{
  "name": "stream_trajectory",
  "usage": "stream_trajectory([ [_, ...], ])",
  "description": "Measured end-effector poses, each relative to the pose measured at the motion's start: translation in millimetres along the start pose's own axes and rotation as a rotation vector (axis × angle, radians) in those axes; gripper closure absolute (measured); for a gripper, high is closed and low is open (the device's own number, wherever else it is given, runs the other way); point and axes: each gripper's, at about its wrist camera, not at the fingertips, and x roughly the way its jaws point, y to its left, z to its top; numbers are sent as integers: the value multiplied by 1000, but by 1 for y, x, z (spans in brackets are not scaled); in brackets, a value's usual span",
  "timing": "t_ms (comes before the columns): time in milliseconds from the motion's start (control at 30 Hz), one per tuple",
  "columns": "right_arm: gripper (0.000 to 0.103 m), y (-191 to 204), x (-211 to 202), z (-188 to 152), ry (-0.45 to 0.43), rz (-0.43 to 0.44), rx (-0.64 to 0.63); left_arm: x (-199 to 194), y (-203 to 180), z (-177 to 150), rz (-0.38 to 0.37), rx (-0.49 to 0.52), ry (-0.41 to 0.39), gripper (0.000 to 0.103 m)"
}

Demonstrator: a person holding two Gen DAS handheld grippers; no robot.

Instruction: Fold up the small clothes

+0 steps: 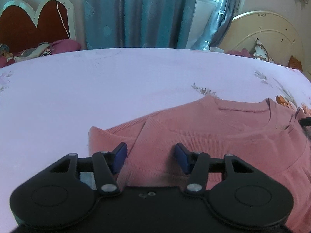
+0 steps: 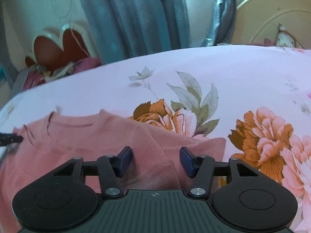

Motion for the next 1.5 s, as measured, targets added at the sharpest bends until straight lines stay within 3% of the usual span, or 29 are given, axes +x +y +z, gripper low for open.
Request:
stream_trajectory([
  [33,52,1,1,0,3,2,-17,0,2,0,-9,-6,1,52],
  [67,71,3,2,0,10,10,-38,0,2,0,-15,-9,0,60],
  [100,79,5,3,0,16,17,-52,-2,3,-1,-23,-4,-4,76],
  [200,91,12,1,0,14,34,-108,-6,-2,-1,-27,29,-30,98],
  [400,95,8,-24,3,-116,49,-47,-35,-7,-6,-15,42,-174,99],
  [567,95,8,-40,11,-233,2,16,-51,-6,2,39,-41,-294,99],
  [667,95,7,-32,10,-237,-80,57,-48,-9,4,99,-95,-322,99],
  [733,95,4,-17,6,-195,-124,95,-32,-17,3,142,-74,-287,99],
  [833,95,7,3,0,-146,-177,75,-18,-24,-4,192,-45,-253,99],
  [1000,95,16,-6,6,-248,-186,52,-21,-24,-2,225,-76,-274,99],
  [1133,95,14,20,-1,-136,-255,-1,-3,-31,-13,271,-18,-191,99],
  [1267,92,11,20,0,-139,-246,11,-4,-36,-11,287,25,-184,96],
  [1300,88,9,17,0,-145,-245,15,-5,-36,-11,288,28,-184,90],
  [1367,53,5,4,-1,-181,-253,39,-9,-37,-13,302,38,-193,79],
  [1400,49,3,-3,-1,-204,-256,51,-12,-36,-14,312,40,-197,76],
  [1500,49,7,-24,-1,-233,-264,64,-25,-35,-18,310,20,-218,69],
])
